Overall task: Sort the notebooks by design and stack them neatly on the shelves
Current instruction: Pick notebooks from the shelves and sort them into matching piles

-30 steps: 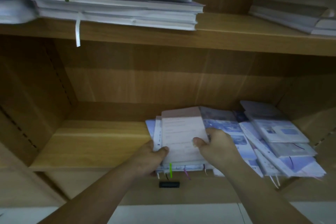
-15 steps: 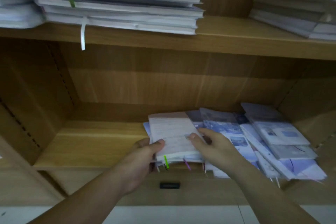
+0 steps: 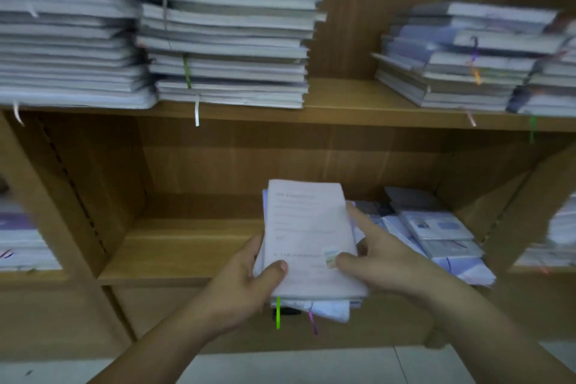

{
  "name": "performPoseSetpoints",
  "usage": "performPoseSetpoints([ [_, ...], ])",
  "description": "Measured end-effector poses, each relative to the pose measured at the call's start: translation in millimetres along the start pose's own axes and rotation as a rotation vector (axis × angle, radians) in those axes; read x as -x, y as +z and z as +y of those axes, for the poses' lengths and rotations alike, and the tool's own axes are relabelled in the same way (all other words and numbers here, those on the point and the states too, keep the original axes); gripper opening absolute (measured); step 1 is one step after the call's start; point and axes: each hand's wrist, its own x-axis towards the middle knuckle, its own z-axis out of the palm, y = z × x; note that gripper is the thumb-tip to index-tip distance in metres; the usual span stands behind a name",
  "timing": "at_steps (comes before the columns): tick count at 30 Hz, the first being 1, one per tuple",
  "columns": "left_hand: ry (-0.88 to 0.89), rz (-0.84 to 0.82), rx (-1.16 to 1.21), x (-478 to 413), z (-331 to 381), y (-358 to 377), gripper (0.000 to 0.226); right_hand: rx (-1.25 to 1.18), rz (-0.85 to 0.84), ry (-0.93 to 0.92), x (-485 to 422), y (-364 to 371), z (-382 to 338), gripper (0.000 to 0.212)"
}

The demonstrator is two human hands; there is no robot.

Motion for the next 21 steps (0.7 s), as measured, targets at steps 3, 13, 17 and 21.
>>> performPoseSetpoints([
  [3, 0.082, -0.043, -0.126, 22.7, 18.6, -0.5, 0.045, 0.101, 0.040, -0.036, 39.5, 4.2, -9.8, 0.088],
  [13, 0.327, -0.209, -0.174, 75.7, 150.4, -16.0, 0.047, -0.150, 0.213, -0.203, 157.1, -47.0, -74.0, 0.079],
  [17, 0.454, -0.172, -0.162, 70.5, 216.7, -7.6, 0.040, -0.243, 0.257, -0.269, 198.6, -101.3, -116.3, 0.070],
  [21, 0.517, -0.106, -0.129, 39.9, 272.4, 20.7, 0.027, -0.251, 0.432, -0.281, 212.0, -154.5, -143.0, 0.065],
])
